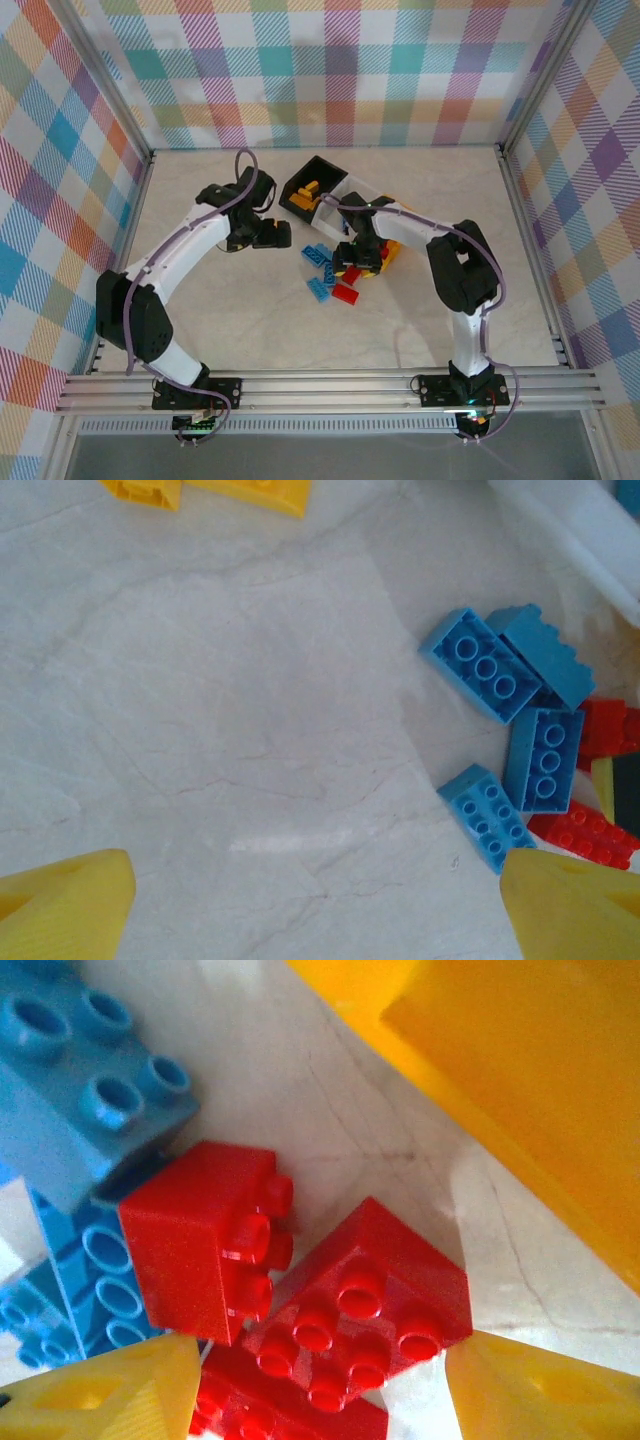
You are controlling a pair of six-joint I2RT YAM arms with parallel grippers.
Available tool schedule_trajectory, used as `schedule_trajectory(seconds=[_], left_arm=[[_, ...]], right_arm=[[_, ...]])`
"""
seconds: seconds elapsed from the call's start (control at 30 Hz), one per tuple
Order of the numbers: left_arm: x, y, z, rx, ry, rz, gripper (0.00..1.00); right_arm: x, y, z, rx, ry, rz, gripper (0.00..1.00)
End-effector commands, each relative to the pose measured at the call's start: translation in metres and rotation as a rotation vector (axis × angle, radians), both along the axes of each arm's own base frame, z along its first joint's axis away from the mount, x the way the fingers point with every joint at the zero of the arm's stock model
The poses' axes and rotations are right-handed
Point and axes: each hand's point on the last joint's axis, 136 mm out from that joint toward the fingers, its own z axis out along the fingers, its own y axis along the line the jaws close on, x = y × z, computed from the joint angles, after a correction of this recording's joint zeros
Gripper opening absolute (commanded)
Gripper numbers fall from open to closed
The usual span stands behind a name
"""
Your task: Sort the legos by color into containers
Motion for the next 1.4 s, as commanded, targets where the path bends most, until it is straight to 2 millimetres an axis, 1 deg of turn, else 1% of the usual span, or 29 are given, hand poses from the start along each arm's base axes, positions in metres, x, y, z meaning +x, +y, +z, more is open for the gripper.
schedule_trajectory(seconds=[0.0,0.1,0.23,0.33,0.47,0.6,0.67,0.87,0.93,0.97,1.07,1.13,1.3,1.37], left_arm=[[-0.012,0.007,0.007,0.006,-0.013,0.007,0.95],[-0.017,0.010,0.005,0.010,-0.010,0.005,0.95],[-0.021,0.011,0.002,0.007,-0.007,0.003,0.96],[-0.022,0.010,0.001,0.002,-0.004,-0.002,0.96],[-0.021,0.008,0.000,-0.004,-0.006,-0.005,0.97],[-0.021,0.007,-0.001,-0.010,-0.006,-0.005,0.97],[-0.021,0.008,-0.002,-0.012,-0.008,0.000,0.97],[-0.026,0.008,-0.007,-0.024,-0.002,0.011,0.98],[-0.028,0.009,-0.007,-0.029,-0.004,0.020,0.98],[-0.030,0.010,-0.008,-0.032,-0.003,0.024,0.98],[-0.033,0.006,-0.010,-0.057,0.006,0.024,0.98],[-0.036,-0.001,-0.014,-0.074,0.019,0.016,0.98],[-0.047,-0.025,-0.027,-0.071,0.054,-0.033,0.98],[-0.052,-0.038,-0.035,-0.084,0.072,-0.042,0.98]], right_arm=[[0.004,-0.002,-0.008,-0.043,0.007,-0.017,0.66],[0.000,-0.009,-0.016,-0.080,0.020,-0.025,0.64],[-0.008,-0.021,-0.024,-0.124,0.035,-0.036,0.56],[-0.013,-0.026,-0.023,-0.134,0.035,-0.047,0.50],[-0.017,-0.031,-0.015,-0.137,0.016,-0.053,0.44],[-0.017,-0.035,0.001,-0.126,-0.021,-0.050,0.42],[-0.018,-0.036,0.011,-0.119,-0.048,-0.048,0.38],[-0.017,-0.037,0.032,-0.101,-0.084,-0.027,0.36],[-0.016,-0.035,0.046,-0.083,-0.105,-0.022,0.36],[-0.016,-0.035,0.056,-0.071,-0.123,-0.019,0.36],[-0.006,-0.039,0.081,-0.063,-0.191,-0.014,0.36],[0.004,-0.045,0.090,-0.068,-0.209,-0.021,0.36],[0.043,-0.067,0.097,-0.077,-0.240,-0.064,0.37],[0.059,-0.071,0.094,-0.081,-0.247,-0.066,0.37]])
